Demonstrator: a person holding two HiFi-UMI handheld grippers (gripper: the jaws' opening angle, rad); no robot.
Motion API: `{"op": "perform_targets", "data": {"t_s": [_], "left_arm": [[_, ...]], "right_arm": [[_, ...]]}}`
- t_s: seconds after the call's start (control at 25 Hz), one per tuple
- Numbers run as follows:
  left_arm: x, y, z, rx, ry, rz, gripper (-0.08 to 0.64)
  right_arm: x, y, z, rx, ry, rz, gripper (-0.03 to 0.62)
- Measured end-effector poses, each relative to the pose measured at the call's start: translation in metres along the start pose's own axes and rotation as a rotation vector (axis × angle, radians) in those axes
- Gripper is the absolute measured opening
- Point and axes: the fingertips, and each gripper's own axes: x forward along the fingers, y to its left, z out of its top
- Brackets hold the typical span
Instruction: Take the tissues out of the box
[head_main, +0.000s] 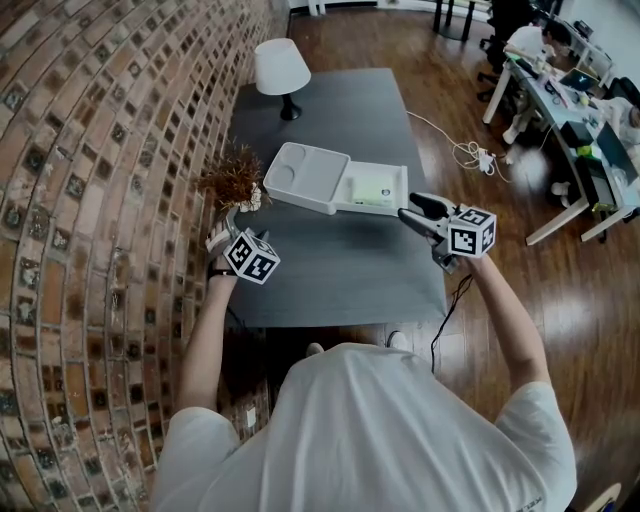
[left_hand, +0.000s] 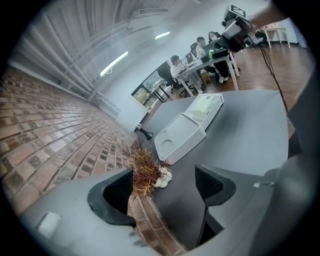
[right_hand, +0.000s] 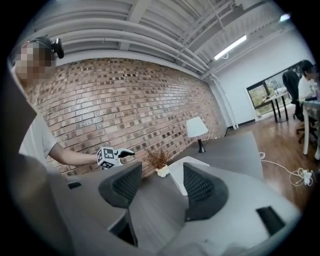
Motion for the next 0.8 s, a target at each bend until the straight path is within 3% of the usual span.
{"op": "perform_targets", "data": {"t_s": [0.44, 0.8], "left_arm": [[-0.006, -0.004, -0.002, -0.100, -0.089, -0.027, 0.396], [-0.002, -0.014, 0.002, -0.223, -0.133, -0.126, 0.422]], "right_arm": [[-0.035, -0.020, 0.001, -0.007, -0.030, -0.100, 0.258], [-0.067, -0.031, -0.004, -0.015, -0.045, -0.174, 0.258]]}}
